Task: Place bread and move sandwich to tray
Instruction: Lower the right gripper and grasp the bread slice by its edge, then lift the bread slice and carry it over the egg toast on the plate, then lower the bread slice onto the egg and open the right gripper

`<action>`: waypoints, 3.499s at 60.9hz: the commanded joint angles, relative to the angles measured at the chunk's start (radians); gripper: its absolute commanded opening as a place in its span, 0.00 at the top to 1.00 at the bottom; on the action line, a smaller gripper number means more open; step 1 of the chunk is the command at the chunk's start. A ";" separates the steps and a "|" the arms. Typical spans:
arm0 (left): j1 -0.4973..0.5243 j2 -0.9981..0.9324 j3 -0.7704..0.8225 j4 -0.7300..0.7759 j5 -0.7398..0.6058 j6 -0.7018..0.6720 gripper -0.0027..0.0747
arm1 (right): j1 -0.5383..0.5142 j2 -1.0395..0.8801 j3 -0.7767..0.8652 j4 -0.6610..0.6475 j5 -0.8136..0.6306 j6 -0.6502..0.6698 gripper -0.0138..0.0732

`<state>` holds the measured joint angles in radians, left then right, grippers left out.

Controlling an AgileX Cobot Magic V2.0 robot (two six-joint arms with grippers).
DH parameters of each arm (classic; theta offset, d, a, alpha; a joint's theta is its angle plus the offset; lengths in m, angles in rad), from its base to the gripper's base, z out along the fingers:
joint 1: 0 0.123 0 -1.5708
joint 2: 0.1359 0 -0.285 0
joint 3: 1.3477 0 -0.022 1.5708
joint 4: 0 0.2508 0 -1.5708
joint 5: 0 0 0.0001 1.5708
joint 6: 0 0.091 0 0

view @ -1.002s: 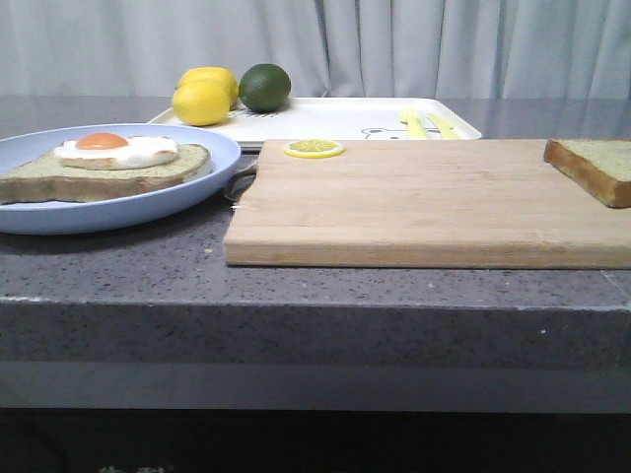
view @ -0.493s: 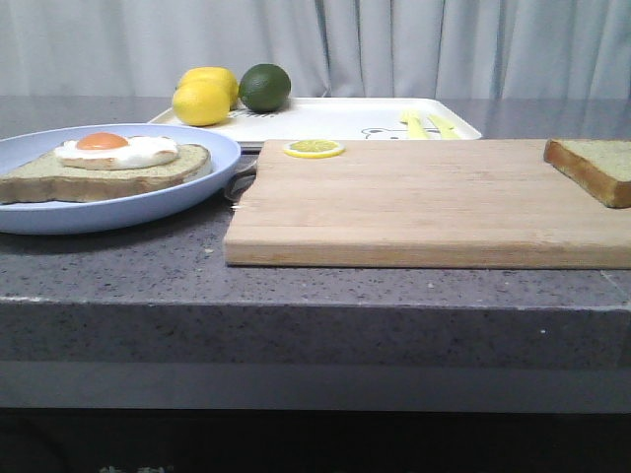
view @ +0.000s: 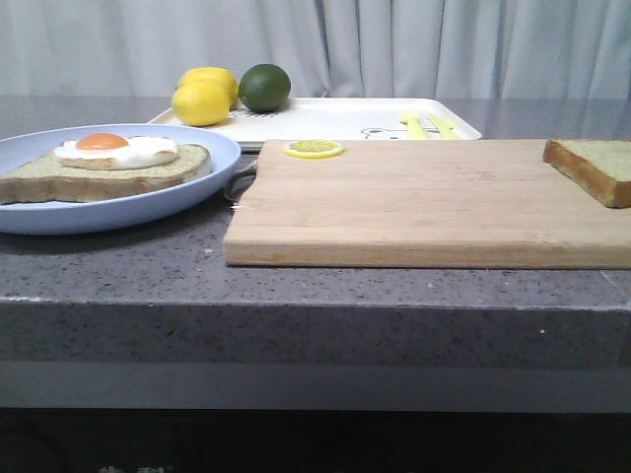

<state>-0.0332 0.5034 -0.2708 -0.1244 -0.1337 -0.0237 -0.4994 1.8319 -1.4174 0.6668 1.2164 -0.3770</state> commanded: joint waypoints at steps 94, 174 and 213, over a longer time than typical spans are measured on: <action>-0.001 0.009 -0.032 -0.007 -0.083 -0.007 0.33 | 0.065 -0.195 -0.031 0.127 0.124 0.053 0.89; -0.001 0.009 -0.032 -0.007 -0.083 -0.007 0.33 | 0.947 -0.004 -0.031 1.081 -0.412 -0.078 0.89; -0.001 0.009 -0.032 -0.007 -0.083 -0.007 0.33 | 0.978 0.084 -0.031 1.159 -0.525 -0.173 0.88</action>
<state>-0.0332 0.5034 -0.2708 -0.1244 -0.1337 -0.0237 0.4790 1.9721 -1.4197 1.7774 0.6337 -0.5326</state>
